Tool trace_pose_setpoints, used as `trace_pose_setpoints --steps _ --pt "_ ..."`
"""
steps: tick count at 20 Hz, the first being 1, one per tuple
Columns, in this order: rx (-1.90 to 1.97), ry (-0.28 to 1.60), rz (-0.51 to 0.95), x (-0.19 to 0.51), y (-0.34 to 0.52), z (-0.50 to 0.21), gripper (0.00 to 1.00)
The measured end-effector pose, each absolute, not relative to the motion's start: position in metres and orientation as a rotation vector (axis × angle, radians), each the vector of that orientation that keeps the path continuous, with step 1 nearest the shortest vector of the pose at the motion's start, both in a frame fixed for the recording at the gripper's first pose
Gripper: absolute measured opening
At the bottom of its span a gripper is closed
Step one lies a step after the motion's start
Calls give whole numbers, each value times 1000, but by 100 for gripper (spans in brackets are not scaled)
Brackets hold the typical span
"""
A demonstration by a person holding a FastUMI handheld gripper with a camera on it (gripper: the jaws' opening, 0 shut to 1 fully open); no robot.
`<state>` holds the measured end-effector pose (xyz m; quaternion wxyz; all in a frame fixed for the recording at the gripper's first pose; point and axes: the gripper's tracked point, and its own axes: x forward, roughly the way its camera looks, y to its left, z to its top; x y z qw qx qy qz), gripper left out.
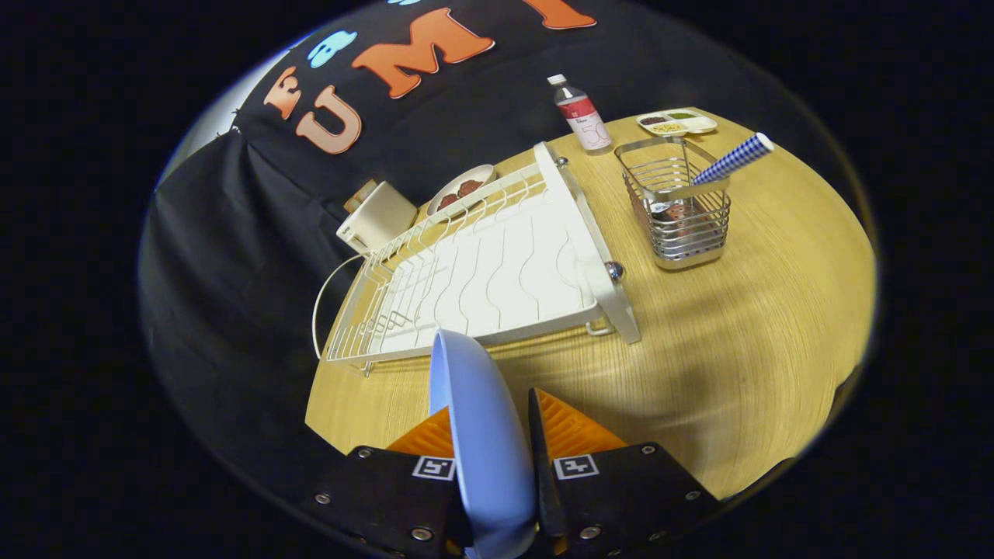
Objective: Take the plate from the dish rack, then take the spoon from the basket and place it into the plate.
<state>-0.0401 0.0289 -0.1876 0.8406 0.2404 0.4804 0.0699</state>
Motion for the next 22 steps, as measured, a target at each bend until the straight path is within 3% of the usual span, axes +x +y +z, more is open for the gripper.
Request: trace_pose_setpoints --steps 6,9,15,22 --pt "460 1027 108 -44 20 -208 33" --pt "399 1017 95 -42 16 -213 49" --pt "305 958 39 -34 -7 -219 71" --pt "195 678 -82 -4 -74 -168 84"
